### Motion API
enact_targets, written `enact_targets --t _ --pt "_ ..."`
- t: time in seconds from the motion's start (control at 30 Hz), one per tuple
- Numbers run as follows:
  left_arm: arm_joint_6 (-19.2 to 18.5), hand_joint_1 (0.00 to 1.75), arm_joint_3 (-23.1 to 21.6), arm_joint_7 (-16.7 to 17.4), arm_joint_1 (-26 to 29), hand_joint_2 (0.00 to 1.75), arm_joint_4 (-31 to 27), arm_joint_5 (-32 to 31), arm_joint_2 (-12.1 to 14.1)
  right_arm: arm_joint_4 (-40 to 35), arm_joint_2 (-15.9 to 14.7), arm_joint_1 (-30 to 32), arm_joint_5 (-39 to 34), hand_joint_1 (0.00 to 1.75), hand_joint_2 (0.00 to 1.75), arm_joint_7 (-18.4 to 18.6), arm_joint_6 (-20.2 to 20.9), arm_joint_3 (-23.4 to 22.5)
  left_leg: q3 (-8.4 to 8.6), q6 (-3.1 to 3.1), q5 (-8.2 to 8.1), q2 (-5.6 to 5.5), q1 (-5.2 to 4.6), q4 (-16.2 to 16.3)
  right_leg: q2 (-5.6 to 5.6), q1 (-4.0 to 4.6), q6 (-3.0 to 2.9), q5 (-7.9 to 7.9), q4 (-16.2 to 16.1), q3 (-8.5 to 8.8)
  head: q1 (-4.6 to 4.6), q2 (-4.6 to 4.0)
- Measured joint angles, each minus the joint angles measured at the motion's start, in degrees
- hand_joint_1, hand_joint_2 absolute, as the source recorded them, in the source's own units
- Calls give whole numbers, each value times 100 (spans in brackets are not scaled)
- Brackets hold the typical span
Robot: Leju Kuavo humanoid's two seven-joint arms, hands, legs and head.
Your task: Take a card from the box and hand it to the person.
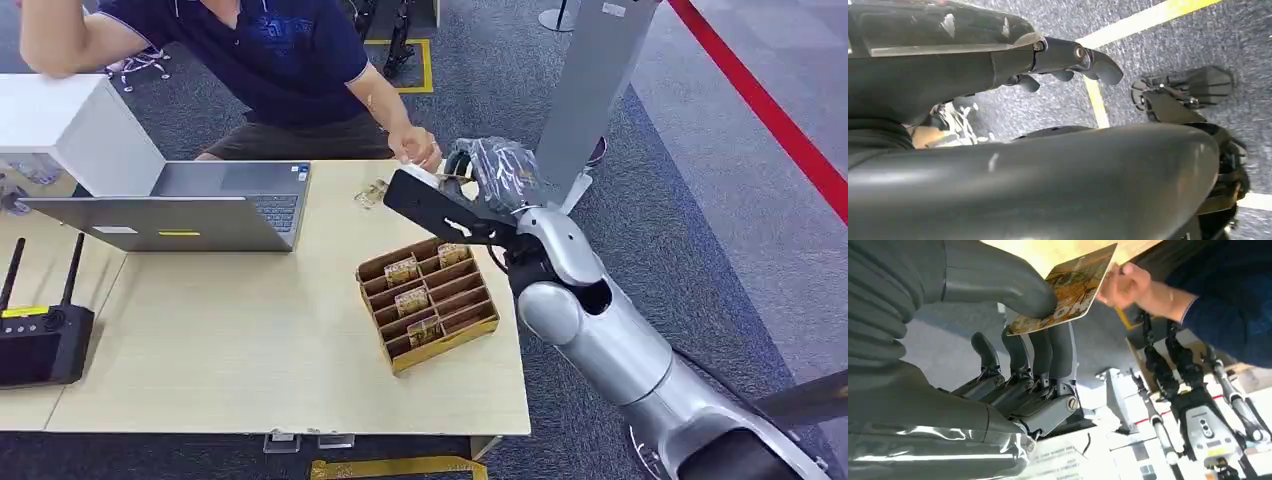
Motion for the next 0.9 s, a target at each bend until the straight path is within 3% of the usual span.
enact_targets --t 0.07,0.17,0.37,0.57,0.6,0.9 --pt "-15 0 -33 44 -53 0 0 -4 -9 630 252 -172 -136 136 175 -320 -343 44 0 0 1 -2 0 0 0 0 0 0 2 -2 0 0" --pt "-13 0 -68 70 -105 0 0 4 -15 1477 620 -394 -295 136 175 -591 -506 127 0 -1 1 -2 1 0 -1 0 -1 0 4 -2 0 0" --pt "4 0 -72 66 -83 0 2 109 -15 2750 1264 -671 -282 136 175 -788 -598 269 -3 -1 1 -2 1 0 -1 1 -1 -1 4 -7 0 0" --pt "7 0 -70 57 -3 0 2 181 -15 3490 1572 -753 -274 136 175 -860 -675 348 -2 0 1 -1 0 0 0 0 0 -1 2 -7 0 0" --pt "2 0 -72 57 2 0 2 184 -15 3589 1604 -759 -258 0 175 -860 -677 361 -2 0 1 0 0 0 0 0 0 -1 2 -7 0 0" --pt "-94 0 -99 31 14 0 2 162 -15 4084 1718 -770 -171 0 175 -825 -725 442 2 -1 1 0 0 1 1 1 -1 0 2 -7 0 0"
